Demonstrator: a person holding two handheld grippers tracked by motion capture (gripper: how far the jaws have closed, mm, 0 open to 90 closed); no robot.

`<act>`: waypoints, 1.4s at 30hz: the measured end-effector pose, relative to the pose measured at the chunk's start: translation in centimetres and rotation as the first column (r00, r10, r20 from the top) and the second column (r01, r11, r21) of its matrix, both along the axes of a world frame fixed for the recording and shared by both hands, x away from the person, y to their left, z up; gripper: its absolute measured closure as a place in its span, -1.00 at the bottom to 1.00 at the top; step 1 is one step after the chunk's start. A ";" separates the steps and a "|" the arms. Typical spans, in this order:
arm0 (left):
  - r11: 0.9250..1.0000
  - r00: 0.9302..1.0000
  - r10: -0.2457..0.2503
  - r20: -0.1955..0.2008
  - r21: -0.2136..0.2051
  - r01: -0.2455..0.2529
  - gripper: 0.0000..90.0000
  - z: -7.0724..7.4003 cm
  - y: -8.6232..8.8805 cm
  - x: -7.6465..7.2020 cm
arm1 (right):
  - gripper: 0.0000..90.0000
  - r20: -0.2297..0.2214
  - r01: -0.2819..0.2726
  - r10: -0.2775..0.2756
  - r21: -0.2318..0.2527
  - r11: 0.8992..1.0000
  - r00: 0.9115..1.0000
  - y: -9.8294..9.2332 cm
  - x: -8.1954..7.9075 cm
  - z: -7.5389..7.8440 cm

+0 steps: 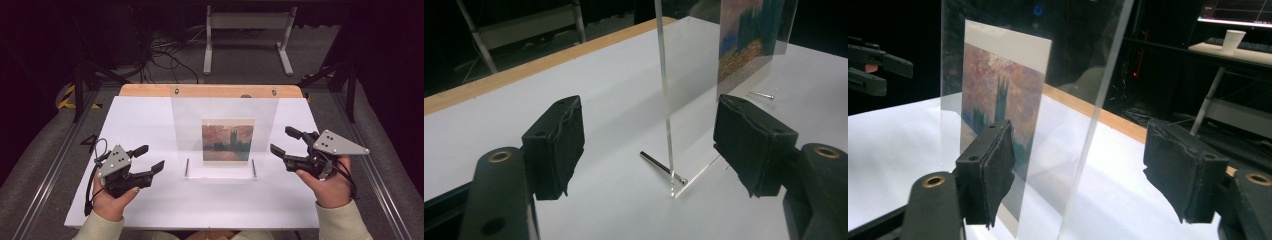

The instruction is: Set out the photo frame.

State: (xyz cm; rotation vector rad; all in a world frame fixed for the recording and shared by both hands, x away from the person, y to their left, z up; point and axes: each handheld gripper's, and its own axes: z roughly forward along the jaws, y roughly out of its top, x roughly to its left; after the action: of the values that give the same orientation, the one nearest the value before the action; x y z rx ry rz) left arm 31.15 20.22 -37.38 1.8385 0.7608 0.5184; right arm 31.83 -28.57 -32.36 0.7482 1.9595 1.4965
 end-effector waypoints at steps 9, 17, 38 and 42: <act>1.000 1.000 0.012 -0.011 0.007 -0.012 -0.40 -0.6 0.9 0.1 | -0.64 -0.059 0.023 -0.025 -0.035 0.999 0.998 -1.5 -0.3 -0.7; 1.000 0.999 0.025 -0.032 0.016 -0.025 -0.45 -1.6 1.5 0.5 | -0.76 -0.082 0.055 -0.060 -0.053 0.997 0.995 -3.2 -0.4 -1.9; 0.998 0.993 0.056 -0.101 -0.006 -0.057 -0.56 -4.6 4.0 0.6 | -0.89 -0.239 0.126 -0.128 -0.027 0.992 0.963 -6.7 0.7 -8.4; 0.998 0.993 0.051 -0.108 -0.018 -0.054 -0.56 -5.3 4.4 0.9 | -0.89 -0.266 0.133 -0.138 -0.036 0.990 0.954 -6.8 0.9 -9.6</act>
State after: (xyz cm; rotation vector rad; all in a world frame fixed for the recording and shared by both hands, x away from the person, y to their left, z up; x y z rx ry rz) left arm 32.07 24.65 -42.68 1.8431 0.8861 0.4460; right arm 32.72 -35.41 -41.94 1.1041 2.0639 1.3517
